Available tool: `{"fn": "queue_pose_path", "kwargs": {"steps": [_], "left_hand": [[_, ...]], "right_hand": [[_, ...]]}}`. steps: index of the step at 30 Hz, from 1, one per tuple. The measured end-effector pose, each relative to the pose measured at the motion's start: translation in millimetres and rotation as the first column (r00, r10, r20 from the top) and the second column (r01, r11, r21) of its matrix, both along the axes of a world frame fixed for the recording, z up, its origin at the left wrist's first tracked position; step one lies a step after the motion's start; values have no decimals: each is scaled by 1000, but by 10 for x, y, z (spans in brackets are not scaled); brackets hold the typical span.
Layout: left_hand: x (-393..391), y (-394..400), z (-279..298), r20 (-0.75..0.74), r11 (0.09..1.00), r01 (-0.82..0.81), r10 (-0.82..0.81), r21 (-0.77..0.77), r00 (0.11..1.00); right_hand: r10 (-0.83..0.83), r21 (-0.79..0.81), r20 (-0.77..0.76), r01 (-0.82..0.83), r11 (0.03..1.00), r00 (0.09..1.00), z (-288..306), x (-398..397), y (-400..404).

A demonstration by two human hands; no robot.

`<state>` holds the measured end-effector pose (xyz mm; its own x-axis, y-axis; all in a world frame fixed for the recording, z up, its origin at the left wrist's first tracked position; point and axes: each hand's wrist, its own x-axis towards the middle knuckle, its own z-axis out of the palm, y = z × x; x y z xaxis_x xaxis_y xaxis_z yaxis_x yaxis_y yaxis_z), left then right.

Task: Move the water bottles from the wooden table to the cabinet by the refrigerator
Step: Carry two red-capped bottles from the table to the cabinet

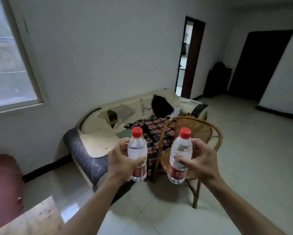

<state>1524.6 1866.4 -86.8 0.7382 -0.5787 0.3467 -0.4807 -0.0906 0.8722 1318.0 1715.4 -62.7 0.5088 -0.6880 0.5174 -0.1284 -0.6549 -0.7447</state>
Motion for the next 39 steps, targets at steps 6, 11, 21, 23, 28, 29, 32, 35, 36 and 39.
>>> {"fn": "queue_pose_path", "kwargs": {"steps": [6, 11, 21, 23, 28, 29, 32, 35, 36, 39], "left_hand": [[-754, -1040, 151, 110, 971, 238, -235, -14, 966], [-1196, -1729, 128, 110, 914, 405, -405, 28, 908], [-1870, -2709, 30, 81, 705, 709, -705, -21, 704], [-1927, -2894, 11, 42, 634, 773, -771, -31, 635], [-2059, -3213, 31, 26, 478, 877, -877, -47, 480], [-2104, -3237, 44, 27, 451, 891, -891, -52, 453], [-2257, -3253, 43, 19, 372, 926, -927, -67, 374], [-2416, -3214, 50, -2, 311, 946, -950, -87, 312], [-2468, -3202, 47, -3, 295, 950, -955, -99, 296], [-2603, -3177, 42, -9, 266, 957, -964, -112, 267]], "right_hand": [[-195, -19, 45, 196, 980, 980, 21, -939, -591], [-384, 11, 37, 383, 924, 923, -25, -1561, -878], [-763, 63, 76, 760, 647, 642, -62, -2266, -895], [-825, 56, 60, 823, 565, 562, -32, -2317, -838], [-923, -2, 15, 923, 385, 385, 43, -2350, -641], [-932, -3, 9, 932, 361, 361, 51, -2355, -575], [-955, -21, -9, 955, 295, 295, 39, -2389, -365], [-966, -14, -9, 965, 260, 260, 18, -2457, -231], [-966, -11, -5, 966, 258, 258, 12, -2487, -199], [-974, 17, 3, 973, 229, 229, 7, -2580, -106]]}}
